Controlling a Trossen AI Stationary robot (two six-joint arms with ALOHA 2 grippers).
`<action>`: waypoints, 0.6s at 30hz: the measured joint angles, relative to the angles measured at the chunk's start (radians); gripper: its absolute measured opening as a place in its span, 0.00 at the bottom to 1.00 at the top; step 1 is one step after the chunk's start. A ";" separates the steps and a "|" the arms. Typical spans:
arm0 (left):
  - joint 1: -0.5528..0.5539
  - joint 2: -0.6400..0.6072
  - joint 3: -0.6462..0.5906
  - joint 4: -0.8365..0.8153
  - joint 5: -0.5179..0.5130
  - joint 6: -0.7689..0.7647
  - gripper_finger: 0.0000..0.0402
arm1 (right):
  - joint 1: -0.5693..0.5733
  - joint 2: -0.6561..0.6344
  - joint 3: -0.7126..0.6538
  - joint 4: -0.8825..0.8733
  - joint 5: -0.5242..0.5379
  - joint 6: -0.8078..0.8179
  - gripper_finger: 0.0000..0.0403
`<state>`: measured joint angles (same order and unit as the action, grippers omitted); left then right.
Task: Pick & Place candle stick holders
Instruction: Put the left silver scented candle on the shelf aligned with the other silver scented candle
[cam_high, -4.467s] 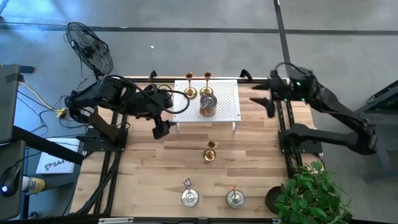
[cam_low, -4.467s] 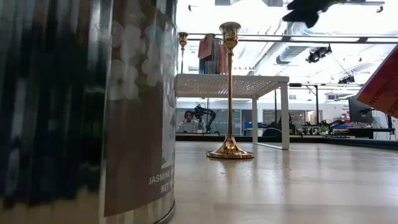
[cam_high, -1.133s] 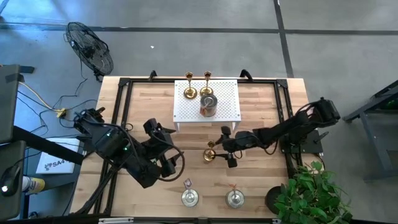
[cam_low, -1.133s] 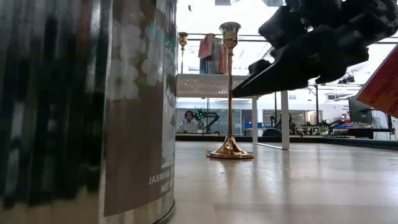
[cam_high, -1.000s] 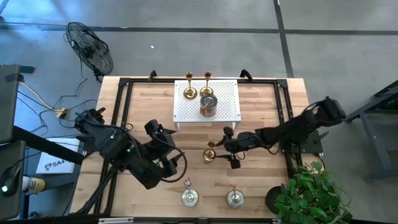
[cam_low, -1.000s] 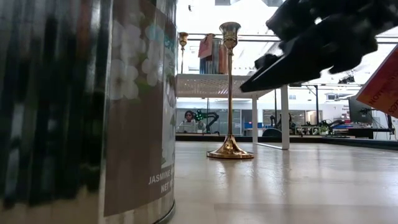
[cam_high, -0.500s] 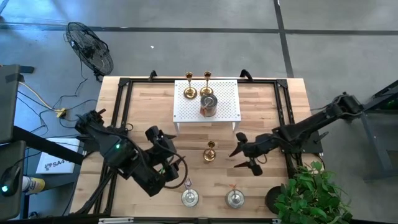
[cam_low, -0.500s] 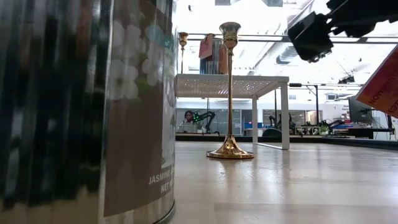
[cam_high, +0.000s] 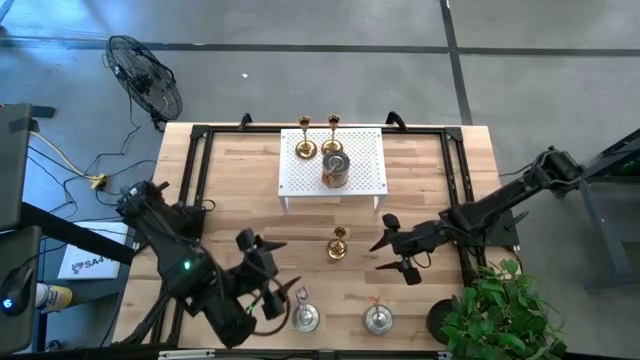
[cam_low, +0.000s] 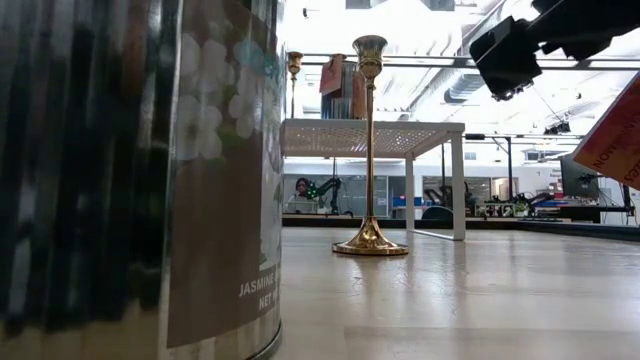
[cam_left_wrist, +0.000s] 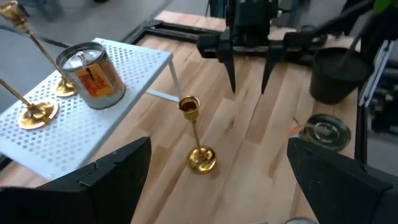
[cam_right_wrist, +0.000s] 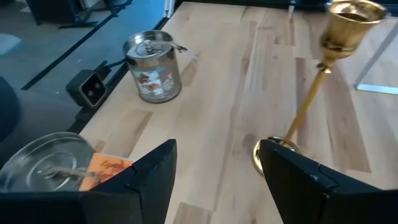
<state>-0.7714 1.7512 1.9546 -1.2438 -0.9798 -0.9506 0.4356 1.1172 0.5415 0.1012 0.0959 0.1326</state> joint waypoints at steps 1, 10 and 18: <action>-0.010 0.000 -0.023 0.014 -0.016 -0.022 0.92 | 0.008 0.000 0.000 0.000 0.000 0.001 0.56; -0.097 0.001 -0.248 0.188 -0.190 -0.265 0.92 | 0.071 0.000 0.000 -0.002 0.002 0.024 0.56; -0.114 0.001 -0.420 0.445 -0.292 -0.261 0.92 | 0.076 0.000 0.000 -0.003 0.005 0.024 0.56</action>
<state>-0.8855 1.7523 1.5350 -0.7991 -1.2722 -1.2112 0.5117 1.1172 0.5415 0.0978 0.1005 0.1570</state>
